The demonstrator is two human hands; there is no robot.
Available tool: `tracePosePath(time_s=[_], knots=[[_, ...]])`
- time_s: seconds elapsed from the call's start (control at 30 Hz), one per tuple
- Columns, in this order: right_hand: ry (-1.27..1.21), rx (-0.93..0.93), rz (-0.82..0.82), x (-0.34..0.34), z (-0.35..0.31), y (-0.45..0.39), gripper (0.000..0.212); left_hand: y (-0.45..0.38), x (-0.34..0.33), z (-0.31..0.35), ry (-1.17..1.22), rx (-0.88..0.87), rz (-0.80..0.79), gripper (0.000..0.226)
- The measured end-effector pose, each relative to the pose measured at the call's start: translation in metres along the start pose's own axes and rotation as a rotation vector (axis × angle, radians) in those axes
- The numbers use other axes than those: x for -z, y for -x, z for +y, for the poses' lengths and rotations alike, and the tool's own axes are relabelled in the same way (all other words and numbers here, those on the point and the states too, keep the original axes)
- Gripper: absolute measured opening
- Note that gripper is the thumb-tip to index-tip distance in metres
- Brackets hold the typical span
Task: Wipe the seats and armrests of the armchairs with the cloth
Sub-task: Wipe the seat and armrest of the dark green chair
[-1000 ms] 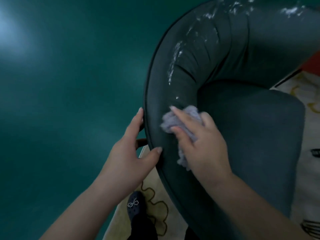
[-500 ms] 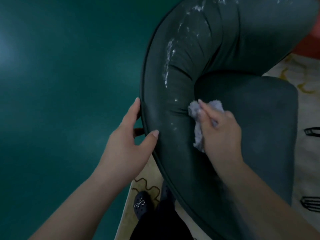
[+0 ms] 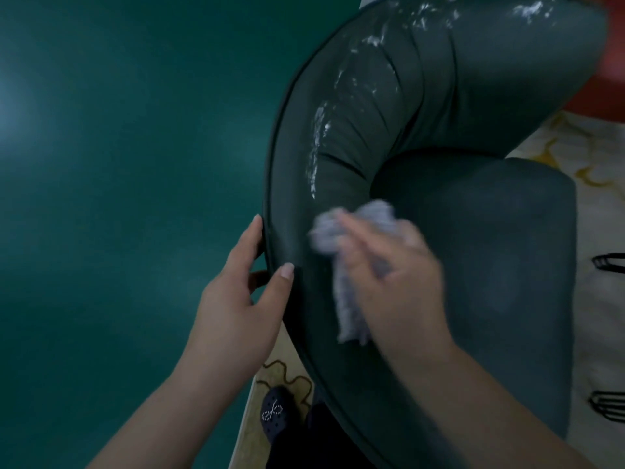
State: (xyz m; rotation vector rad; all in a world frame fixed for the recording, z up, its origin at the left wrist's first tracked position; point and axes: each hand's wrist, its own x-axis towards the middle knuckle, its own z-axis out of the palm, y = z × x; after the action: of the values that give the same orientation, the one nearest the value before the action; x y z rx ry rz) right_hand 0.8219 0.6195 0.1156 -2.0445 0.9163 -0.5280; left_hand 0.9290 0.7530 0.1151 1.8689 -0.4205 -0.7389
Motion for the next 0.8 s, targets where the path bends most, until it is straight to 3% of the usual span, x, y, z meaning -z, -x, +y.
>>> tracePosePath(time_s=[0.1, 0.3, 0.47, 0.6, 0.67, 0.73, 0.8], knots=[[0.048, 0.151, -0.098, -0.004, 0.000, 0.012, 0.036, -0.005, 0.001, 0.003, -0.013, -0.002, -0.005, 0.069], [-0.021, -0.039, 0.018, 0.015, 0.014, 0.005, 0.026, -0.012, 0.006, 0.009, -0.045, 0.014, -0.030, 0.068], [0.007, 0.148, -0.095, -0.007, -0.005, 0.008, 0.033, -0.012, 0.001, 0.009, -0.101, -0.004, 0.046, 0.066], [0.084, -0.108, -0.015, 0.024, 0.041, 0.003, 0.014, -0.014, 0.002, 0.008, -0.099, -0.005, 0.050, 0.059], [0.054, -0.215, 0.045, 0.031, 0.045, -0.005, 0.015, -0.015, 0.001, 0.009, -0.103, -0.006, 0.058, 0.054], [-0.046, -0.123, 0.124, 0.015, 0.026, -0.021, 0.022, -0.019, -0.002, 0.009, -0.134, -0.020, 0.076, 0.055], [-0.144, 0.039, 0.070, -0.010, 0.006, -0.032, 0.030, -0.023, -0.004, 0.008, -0.151, -0.029, 0.086, 0.054]])
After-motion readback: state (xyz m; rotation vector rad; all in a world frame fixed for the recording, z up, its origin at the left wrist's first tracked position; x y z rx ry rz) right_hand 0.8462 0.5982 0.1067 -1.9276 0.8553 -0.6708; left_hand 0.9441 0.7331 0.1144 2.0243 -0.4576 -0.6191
